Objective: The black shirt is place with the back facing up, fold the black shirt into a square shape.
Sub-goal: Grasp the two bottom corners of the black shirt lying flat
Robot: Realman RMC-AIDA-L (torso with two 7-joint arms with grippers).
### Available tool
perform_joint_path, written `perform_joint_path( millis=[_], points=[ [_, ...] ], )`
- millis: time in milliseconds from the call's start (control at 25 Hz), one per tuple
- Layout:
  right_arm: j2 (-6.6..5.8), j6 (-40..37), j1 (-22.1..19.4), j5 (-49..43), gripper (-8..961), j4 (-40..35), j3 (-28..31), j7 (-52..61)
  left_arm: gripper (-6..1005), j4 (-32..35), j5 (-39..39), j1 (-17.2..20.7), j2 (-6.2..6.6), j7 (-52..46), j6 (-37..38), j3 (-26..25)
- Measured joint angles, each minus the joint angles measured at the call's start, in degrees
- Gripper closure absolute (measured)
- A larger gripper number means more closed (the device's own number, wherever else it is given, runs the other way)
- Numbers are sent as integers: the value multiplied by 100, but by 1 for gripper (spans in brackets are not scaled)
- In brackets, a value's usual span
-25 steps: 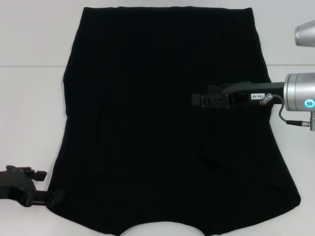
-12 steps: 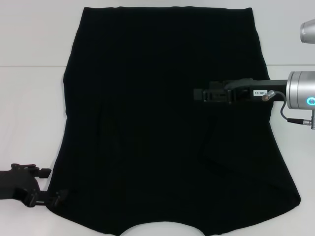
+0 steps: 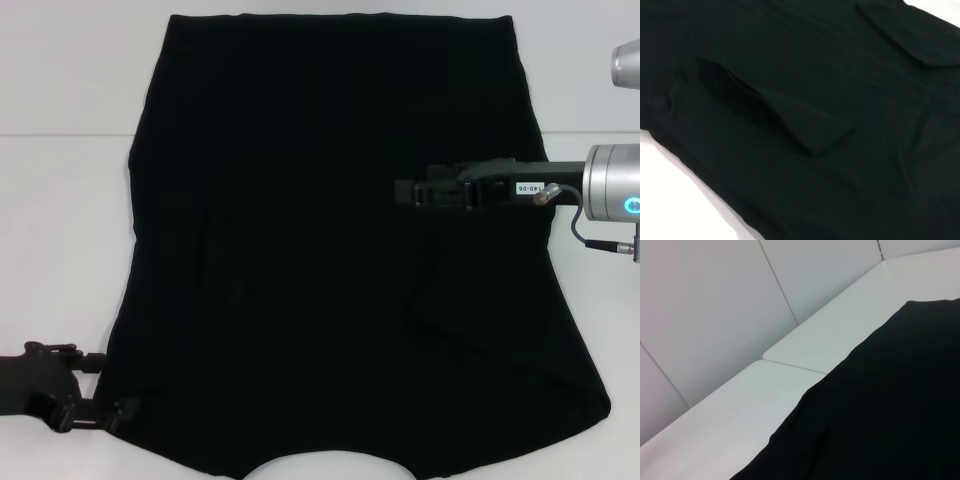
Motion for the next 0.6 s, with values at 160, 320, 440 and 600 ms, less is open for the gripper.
perform_joint_path(
  millis=[160,320,440,600],
  points=[
    [-2,0,6,0,157,-3,0,-1,273,-3,16,4,-5,13,-86,44],
    [-7,0,13,0,157,-8,0,-2,363,3,53,-1,9,-6,-147,48],
    [-10,-1,18,0,157,-12,0,-3,484,11,73,1,14,-7,-147,47],
    [-11,-2,23,0,157,-12,0,-9,587,16,85,2,16,-9,-151,50]
  ],
)
